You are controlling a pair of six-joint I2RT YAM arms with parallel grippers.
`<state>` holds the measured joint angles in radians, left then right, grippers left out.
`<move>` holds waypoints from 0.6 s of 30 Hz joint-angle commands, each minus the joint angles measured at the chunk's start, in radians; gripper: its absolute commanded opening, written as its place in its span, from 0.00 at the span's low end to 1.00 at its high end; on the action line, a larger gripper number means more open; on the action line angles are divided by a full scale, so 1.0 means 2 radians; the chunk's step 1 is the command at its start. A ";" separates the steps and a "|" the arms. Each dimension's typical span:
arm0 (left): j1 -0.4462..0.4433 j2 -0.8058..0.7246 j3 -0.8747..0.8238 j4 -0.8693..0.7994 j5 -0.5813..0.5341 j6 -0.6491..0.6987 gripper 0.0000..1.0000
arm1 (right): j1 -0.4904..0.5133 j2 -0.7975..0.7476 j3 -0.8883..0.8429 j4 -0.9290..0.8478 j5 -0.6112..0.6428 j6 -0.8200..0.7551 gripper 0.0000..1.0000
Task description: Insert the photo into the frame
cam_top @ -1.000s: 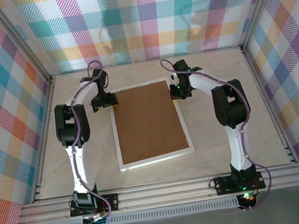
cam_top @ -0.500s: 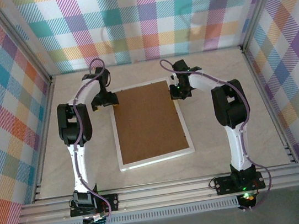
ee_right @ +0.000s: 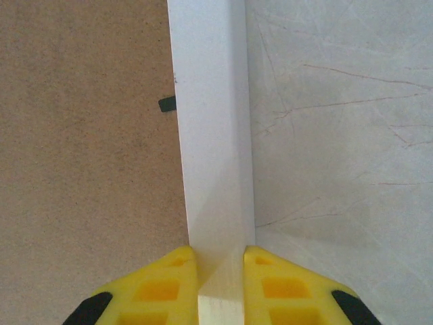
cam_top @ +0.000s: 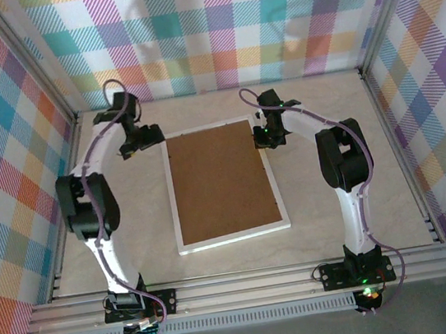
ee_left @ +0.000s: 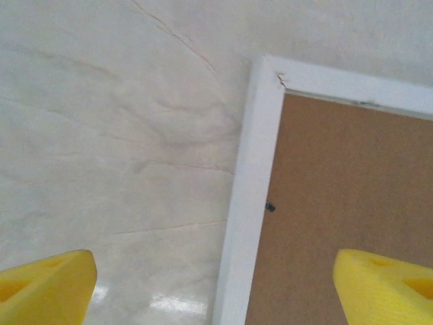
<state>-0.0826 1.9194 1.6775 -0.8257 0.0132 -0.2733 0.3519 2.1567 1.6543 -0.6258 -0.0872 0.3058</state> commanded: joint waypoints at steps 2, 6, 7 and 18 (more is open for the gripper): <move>0.009 -0.052 -0.086 0.032 0.022 -0.026 0.91 | -0.001 -0.001 -0.019 -0.041 0.006 0.012 0.17; 0.009 -0.106 -0.185 0.067 0.033 -0.047 0.91 | -0.002 -0.001 -0.026 -0.038 0.005 0.016 0.17; 0.009 -0.118 -0.206 0.074 0.038 -0.051 0.91 | -0.002 -0.001 -0.027 -0.036 0.004 0.016 0.17; 0.006 -0.119 -0.283 0.108 0.089 -0.058 0.91 | -0.001 0.001 -0.026 -0.033 -0.005 0.020 0.17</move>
<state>-0.0601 1.6798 1.1275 -0.6495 0.1429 -0.3748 0.3473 2.1494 1.6367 -0.6060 -0.0982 0.3214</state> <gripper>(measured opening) 0.916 0.172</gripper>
